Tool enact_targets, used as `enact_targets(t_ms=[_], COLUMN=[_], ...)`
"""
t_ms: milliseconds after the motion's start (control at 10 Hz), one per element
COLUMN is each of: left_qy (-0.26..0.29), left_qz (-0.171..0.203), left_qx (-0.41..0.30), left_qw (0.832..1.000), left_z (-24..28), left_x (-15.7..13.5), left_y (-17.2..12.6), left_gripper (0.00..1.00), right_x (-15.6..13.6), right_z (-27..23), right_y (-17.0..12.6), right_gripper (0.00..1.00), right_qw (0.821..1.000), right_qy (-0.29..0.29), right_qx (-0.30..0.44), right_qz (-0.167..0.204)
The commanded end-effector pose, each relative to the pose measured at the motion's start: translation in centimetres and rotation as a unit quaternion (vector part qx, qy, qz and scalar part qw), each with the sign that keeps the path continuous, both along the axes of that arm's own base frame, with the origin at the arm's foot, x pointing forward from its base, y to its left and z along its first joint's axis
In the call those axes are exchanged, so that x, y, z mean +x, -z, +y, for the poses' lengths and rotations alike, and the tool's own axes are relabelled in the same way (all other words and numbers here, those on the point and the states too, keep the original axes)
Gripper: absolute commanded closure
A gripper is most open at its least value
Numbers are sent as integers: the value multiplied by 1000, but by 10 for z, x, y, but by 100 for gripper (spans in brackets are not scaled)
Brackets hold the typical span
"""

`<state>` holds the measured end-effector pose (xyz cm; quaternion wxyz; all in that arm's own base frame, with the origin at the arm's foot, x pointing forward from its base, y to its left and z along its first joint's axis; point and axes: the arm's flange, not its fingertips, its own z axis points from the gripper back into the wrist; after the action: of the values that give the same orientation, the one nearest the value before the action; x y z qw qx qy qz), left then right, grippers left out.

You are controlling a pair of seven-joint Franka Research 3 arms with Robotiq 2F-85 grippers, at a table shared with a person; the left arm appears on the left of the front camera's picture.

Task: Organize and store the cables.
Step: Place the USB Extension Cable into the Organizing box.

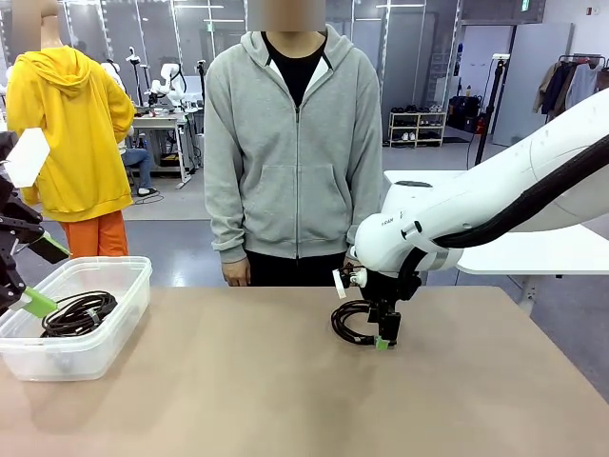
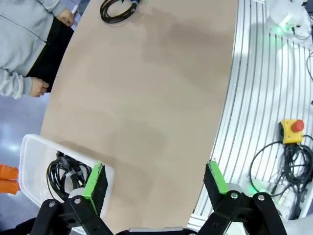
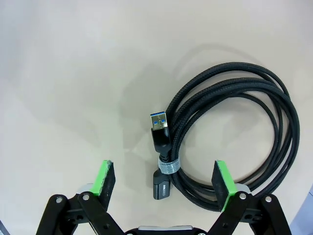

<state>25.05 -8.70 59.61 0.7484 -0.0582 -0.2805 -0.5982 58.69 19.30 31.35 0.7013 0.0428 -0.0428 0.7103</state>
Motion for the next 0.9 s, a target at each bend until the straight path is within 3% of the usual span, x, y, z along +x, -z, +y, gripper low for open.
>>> enact_targets(t_ms=[0, 200, 300, 400, 500, 800], left_qy=[-6, -6, -6, -6, -6, -6], left_qz=[2, 2, 2, 2, 2, 2], left_qx=[-4, -4, -4, -4, -4, -4], left_qw=[1000, 1000, 1000, 1000, 1000, 1000], left_z=[-2, -2, -2, -2, -2, -2], left_x=[0, 0, 0, 0, 0, 0], left_y=[2, 2, 2, 2, 2, 2], left_gripper=[0, 0, 0, 0, 0, 0], right_x=[10, 9, 9, 7, 6, 1], right_z=[1, 4, 6, 7, 9, 14], right_y=[-1, 7, 10, 10, 9, 6], right_gripper=[0, 31, 67, 90, 100, 100], right_qw=[1000, 999, 999, 999, 999, 999], right_qy=[10, 9, 10, 10, 12, 15], right_qx=[-19, -26, -27, -30, -32, -46], right_qz=[14, 24, 23, 20, 20, 15])
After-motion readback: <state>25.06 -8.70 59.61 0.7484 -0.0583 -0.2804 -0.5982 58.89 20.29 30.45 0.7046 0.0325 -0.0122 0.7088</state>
